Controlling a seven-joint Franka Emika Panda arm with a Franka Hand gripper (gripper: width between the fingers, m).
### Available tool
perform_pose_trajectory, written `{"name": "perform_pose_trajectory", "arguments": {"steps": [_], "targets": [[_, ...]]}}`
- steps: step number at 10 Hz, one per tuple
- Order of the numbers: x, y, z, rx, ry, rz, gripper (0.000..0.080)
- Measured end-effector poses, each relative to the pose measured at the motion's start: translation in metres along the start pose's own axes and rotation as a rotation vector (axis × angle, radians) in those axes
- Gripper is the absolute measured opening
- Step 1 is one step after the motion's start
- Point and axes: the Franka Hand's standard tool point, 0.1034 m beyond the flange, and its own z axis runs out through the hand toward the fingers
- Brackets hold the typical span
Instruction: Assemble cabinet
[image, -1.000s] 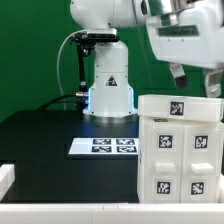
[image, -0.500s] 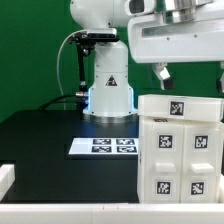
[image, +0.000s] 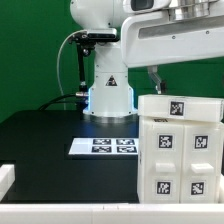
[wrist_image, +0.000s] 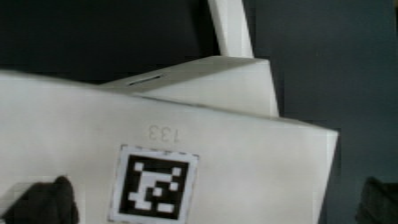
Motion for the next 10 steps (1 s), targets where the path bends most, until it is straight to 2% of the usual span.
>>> {"name": "perform_pose_trajectory", "arguments": {"steps": [1, 3, 4, 7, 8, 9, 10], "targets": [[0.0, -0.003, 0.001, -0.017, 0.0, -0.133, 0.0797], [0.003, -0.002, -0.002, -0.093, 0.002, -0.554, 0.0797], [0.005, 0.001, -0.002, -0.081, 0.009, -0.582, 0.0797], [0.005, 0.003, -0.002, -0.083, 0.0, -0.768, 0.0797], [0.008, 0.004, -0.001, -0.101, 0.006, -0.895, 0.0797], [0.011, 0.004, 0.001, -0.129, 0.029, -1.028, 0.0797], [0.01, 0.007, 0.007, -0.136, 0.036, -1.12, 0.0797]]}}
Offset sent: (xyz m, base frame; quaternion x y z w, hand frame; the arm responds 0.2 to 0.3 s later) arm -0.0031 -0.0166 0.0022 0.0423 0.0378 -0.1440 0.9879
